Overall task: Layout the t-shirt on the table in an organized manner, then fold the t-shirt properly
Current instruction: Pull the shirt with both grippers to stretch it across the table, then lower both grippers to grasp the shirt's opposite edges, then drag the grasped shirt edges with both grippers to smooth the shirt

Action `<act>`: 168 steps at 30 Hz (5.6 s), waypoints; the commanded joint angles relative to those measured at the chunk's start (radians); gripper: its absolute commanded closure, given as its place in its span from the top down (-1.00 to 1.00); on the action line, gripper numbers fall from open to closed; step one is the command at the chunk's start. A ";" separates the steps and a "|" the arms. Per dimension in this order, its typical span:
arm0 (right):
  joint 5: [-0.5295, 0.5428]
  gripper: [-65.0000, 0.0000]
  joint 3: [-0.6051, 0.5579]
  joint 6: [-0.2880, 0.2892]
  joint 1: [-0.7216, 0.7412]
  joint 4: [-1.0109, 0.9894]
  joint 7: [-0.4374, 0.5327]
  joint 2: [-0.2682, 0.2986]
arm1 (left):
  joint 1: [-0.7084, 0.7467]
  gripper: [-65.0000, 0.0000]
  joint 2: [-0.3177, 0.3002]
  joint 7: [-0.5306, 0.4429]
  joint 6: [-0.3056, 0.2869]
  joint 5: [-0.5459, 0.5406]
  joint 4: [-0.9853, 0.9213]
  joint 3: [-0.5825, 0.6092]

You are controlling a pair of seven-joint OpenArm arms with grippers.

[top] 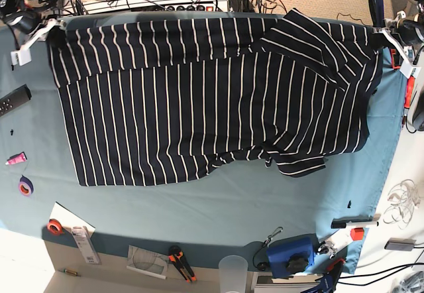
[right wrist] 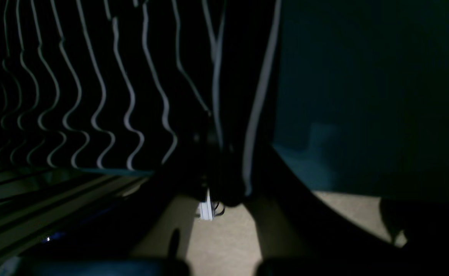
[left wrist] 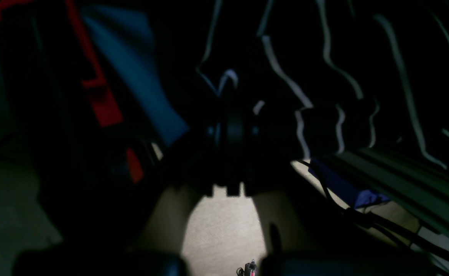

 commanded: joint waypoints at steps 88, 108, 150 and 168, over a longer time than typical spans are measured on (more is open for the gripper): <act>-0.485 -0.69 -0.485 -0.199 0.418 0.016 0.255 0.230 | -1.279 -1.00 0.079 -0.389 -0.016 0.556 -0.864 1.075; -0.757 -0.86 -0.485 -0.423 0.452 0.015 0.556 0.230 | -1.526 -1.00 -0.029 -0.523 0.056 0.484 -0.864 1.076; -0.758 -0.13 -0.662 -0.154 1.190 -1.058 0.727 0.124 | -1.523 -1.00 -0.023 -0.469 -0.013 0.407 -0.864 1.076; -0.816 -0.88 -0.754 -0.211 1.110 -1.098 0.765 0.053 | -1.523 -1.00 -0.023 -0.463 -0.013 0.407 -0.864 1.076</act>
